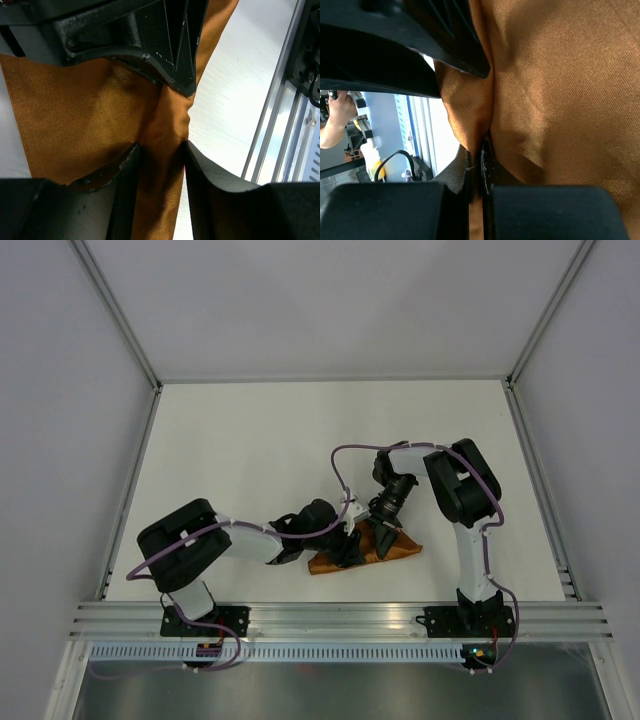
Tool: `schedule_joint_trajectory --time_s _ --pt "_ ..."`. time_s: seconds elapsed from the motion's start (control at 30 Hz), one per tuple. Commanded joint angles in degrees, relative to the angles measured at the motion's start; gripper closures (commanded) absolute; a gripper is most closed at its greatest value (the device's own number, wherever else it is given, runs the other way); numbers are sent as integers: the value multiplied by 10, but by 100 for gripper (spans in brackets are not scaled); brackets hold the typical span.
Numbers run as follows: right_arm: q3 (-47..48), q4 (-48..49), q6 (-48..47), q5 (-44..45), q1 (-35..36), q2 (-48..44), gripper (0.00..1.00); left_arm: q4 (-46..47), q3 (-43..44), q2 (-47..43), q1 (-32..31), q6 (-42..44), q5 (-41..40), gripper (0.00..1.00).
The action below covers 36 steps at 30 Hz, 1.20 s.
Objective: Fold the napkin, place the utensils inside, and roll it up
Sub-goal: Roll the napkin at the center of the board.
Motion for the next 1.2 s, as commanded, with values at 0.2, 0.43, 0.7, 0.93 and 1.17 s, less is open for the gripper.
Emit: schedule_joint_trajectory --time_s 0.2,0.43,0.7,0.93,1.17 --pt "-2 131 -11 105 3 9 83 13 23 32 -3 15 9 80" --pt "-6 128 -2 86 2 -66 60 -7 25 58 0 -13 34 98" --pt "-17 152 32 67 -23 -161 57 18 13 99 41 -72 108 98" --pt "-81 248 73 74 -76 -301 55 29 7 134 86 -135 182 98" --pt "-155 322 93 82 -89 -403 50 -9 19 154 101 -162 207 98"
